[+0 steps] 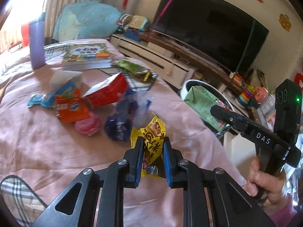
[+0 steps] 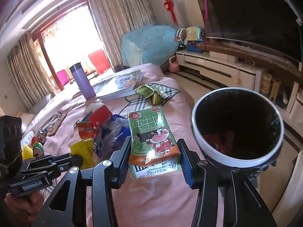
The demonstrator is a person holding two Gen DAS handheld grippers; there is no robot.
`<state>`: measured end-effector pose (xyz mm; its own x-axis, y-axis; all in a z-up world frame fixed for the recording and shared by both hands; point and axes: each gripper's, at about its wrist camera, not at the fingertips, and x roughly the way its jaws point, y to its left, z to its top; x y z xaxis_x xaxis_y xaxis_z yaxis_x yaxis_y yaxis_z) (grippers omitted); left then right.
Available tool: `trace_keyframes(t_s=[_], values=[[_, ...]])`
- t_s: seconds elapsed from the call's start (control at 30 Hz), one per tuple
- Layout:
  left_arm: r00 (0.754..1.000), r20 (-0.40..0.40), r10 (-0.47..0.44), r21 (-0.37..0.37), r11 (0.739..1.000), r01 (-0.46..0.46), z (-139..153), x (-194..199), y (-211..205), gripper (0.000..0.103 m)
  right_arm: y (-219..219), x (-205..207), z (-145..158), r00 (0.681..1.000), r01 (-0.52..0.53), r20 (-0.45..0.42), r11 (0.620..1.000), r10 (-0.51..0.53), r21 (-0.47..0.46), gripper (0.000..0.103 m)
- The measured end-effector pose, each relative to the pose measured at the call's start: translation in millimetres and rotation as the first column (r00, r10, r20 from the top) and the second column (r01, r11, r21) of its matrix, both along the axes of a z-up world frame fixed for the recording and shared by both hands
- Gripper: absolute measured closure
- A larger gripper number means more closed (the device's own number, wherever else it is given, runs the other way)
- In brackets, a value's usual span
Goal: Collect trash
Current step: 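Carry the yellow bag and milk carton to the bin and release both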
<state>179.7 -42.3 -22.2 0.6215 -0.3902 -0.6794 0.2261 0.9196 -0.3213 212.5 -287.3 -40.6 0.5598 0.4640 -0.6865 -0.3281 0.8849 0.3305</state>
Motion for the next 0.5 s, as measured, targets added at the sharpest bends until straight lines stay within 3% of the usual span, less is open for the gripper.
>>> trace_keyframes(t_s=[0.5], values=[[0.996, 0.032, -0.085, 0.012, 0.996, 0.085, 16.3, 16.2, -49.2, 0.085, -51.6, -6.8, 13.9, 0.993, 0.109, 0.031, 0.994, -0.110, 0.020, 0.055]])
